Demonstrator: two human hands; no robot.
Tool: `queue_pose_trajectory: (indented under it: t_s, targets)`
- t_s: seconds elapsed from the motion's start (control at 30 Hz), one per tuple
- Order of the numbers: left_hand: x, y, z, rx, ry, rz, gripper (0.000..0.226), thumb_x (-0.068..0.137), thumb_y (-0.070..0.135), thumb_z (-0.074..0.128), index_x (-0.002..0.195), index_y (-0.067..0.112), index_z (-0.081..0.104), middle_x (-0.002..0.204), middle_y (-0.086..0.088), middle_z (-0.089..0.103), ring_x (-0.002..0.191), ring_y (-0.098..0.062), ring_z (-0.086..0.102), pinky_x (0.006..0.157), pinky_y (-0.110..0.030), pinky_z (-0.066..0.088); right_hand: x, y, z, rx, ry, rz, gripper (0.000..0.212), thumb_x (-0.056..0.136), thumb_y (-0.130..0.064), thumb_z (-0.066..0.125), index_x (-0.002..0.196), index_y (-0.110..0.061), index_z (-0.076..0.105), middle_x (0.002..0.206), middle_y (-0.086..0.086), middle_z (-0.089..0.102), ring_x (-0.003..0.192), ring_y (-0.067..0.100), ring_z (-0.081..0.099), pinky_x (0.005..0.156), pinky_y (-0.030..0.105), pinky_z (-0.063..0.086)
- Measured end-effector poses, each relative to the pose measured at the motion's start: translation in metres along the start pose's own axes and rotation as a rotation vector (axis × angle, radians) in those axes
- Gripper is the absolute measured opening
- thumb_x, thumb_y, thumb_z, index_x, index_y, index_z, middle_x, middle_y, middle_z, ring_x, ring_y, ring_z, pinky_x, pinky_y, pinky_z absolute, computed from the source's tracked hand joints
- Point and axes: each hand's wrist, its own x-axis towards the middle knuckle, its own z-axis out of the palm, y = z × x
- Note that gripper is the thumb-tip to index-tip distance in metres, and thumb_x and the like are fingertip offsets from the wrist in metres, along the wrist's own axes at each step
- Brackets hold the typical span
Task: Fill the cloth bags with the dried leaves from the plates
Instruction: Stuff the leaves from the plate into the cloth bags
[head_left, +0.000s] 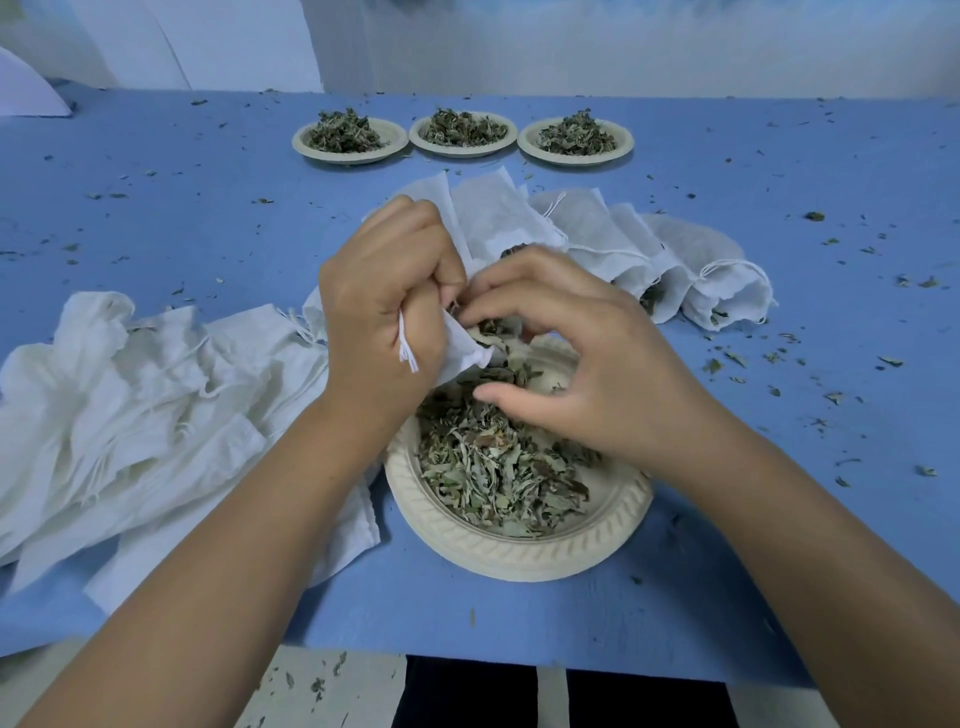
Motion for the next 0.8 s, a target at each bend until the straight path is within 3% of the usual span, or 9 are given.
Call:
queue_pose_trajectory:
  t_s: [0.1, 0.3, 0.37, 0.43, 0.5, 0.6, 0.7, 0.8]
  targets:
    - [0.001, -0.002, -0.001, 0.019, 0.001, 0.019, 0.026, 0.063, -0.014, 0.031, 0.052, 0.006, 0.043, 0.052, -0.010, 0.037, 0.053, -0.022, 0.029, 0.055, -0.028, 0.022, 0.001, 0.000, 0.002, 0.121, 0.105, -0.005, 0.023, 0.076, 0.002, 0.075, 0.098, -0.004, 0.070, 0.102, 0.008, 0.061, 0.093, 0.018, 0.060, 0.079, 0.025, 0.051]
    - [0.001, -0.001, 0.001, 0.041, -0.031, 0.076, 0.027, 0.068, -0.011, 0.032, 0.052, 0.005, 0.045, 0.051, -0.010, 0.038, 0.054, -0.020, 0.031, 0.054, -0.031, 0.024, 0.000, -0.005, 0.004, 0.267, 0.307, -0.009, 0.009, 0.074, 0.006, 0.077, 0.078, 0.001, 0.070, 0.080, 0.011, 0.064, 0.077, 0.017, 0.063, 0.072, 0.023, 0.052]
    - [0.000, 0.000, 0.003, 0.035, -0.031, 0.102, 0.028, 0.069, -0.012, 0.032, 0.051, 0.006, 0.045, 0.054, -0.005, 0.036, 0.056, -0.018, 0.030, 0.056, -0.025, 0.023, -0.001, -0.008, 0.007, 0.134, 0.380, -0.052, 0.006, 0.075, -0.002, 0.078, 0.074, -0.004, 0.073, 0.077, 0.004, 0.069, 0.077, 0.015, 0.063, 0.075, 0.022, 0.047]
    - [-0.001, 0.003, 0.006, 0.037, -0.031, 0.144, 0.030, 0.071, -0.012, 0.033, 0.051, 0.007, 0.044, 0.059, 0.000, 0.034, 0.057, -0.017, 0.029, 0.056, -0.024, 0.023, 0.001, -0.009, 0.013, -0.145, 0.446, -0.095, 0.010, 0.079, -0.012, 0.075, 0.069, -0.013, 0.074, 0.076, -0.010, 0.070, 0.085, 0.016, 0.063, 0.085, 0.029, 0.038]
    - [-0.002, 0.005, 0.008, 0.045, -0.040, 0.179, 0.031, 0.072, -0.013, 0.033, 0.050, 0.007, 0.043, 0.056, -0.004, 0.035, 0.055, -0.019, 0.030, 0.052, -0.030, 0.024, 0.003, -0.009, 0.020, -0.315, 0.400, -0.119, 0.021, 0.083, -0.012, 0.068, 0.064, -0.020, 0.071, 0.071, -0.023, 0.061, 0.102, 0.019, 0.062, 0.091, 0.036, 0.026]
    - [-0.001, 0.005, 0.007, 0.048, -0.027, 0.162, 0.029, 0.069, -0.013, 0.033, 0.050, 0.007, 0.043, 0.053, -0.008, 0.037, 0.053, -0.020, 0.031, 0.052, -0.031, 0.024, 0.002, -0.008, 0.019, -0.228, 0.185, -0.080, 0.028, 0.091, -0.013, 0.048, 0.066, -0.022, 0.059, 0.070, -0.028, 0.047, 0.128, 0.021, 0.049, 0.103, 0.043, 0.020]
    - [0.002, 0.002, 0.003, 0.034, 0.014, 0.127, 0.026, 0.067, -0.012, 0.034, 0.052, 0.008, 0.041, 0.057, -0.002, 0.034, 0.056, -0.018, 0.029, 0.055, -0.027, 0.022, -0.005, -0.008, 0.007, -0.231, 0.230, -0.111, 0.034, 0.094, -0.020, 0.038, 0.089, -0.019, 0.072, 0.095, -0.017, 0.068, 0.128, 0.018, 0.046, 0.107, 0.046, 0.017]
    - [0.001, 0.001, 0.001, 0.054, 0.019, 0.186, 0.026, 0.070, -0.012, 0.036, 0.054, 0.008, 0.040, 0.055, -0.005, 0.035, 0.054, -0.020, 0.030, 0.053, -0.031, 0.022, -0.001, -0.012, 0.011, -0.344, 0.076, -0.159, 0.040, 0.095, -0.031, 0.033, 0.081, -0.020, 0.069, 0.092, -0.019, 0.064, 0.125, 0.017, 0.047, 0.108, 0.052, 0.017]
